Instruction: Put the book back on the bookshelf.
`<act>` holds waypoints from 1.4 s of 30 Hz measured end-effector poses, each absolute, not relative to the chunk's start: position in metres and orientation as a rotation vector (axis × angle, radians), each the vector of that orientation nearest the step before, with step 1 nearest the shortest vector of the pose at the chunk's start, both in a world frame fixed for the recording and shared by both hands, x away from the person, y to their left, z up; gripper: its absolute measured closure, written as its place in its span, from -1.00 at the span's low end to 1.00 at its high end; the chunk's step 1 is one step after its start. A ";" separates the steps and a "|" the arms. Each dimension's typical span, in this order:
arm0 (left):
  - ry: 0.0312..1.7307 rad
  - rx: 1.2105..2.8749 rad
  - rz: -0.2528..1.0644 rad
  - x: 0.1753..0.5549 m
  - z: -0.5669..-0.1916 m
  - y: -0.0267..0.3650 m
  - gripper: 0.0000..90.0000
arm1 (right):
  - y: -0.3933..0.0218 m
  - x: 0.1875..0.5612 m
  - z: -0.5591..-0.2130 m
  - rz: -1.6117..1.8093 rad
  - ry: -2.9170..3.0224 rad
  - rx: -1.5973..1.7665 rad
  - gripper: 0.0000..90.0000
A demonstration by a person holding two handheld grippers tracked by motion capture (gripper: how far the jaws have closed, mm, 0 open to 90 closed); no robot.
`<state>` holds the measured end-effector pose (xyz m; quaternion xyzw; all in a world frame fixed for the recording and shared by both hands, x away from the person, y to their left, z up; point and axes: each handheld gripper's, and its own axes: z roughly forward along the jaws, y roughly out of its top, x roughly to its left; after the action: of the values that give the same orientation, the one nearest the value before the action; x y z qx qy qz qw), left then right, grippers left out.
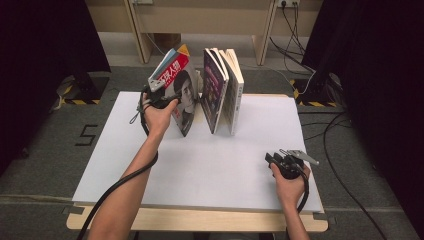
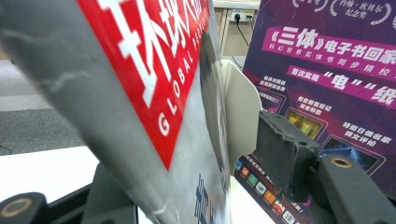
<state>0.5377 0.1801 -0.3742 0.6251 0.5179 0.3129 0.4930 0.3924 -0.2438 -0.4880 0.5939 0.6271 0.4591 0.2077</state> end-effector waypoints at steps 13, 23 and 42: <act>1.250 1.528 0.736 0.532 -0.381 0.181 -0.02 | -0.244 0.392 -0.488 1.278 1.747 1.652 0.34; 1.247 1.533 0.714 0.524 -0.387 0.183 -0.04 | -0.243 0.392 -0.487 1.280 1.740 1.657 0.33; 1.254 1.543 0.671 0.507 -0.392 0.194 -0.07 | -0.242 0.391 -0.487 1.279 1.745 1.654 0.33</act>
<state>0.5067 0.1941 -0.3920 0.6377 0.5181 0.2773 0.4981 0.3914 -0.2421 -0.4873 0.5941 0.6267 0.4594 0.2078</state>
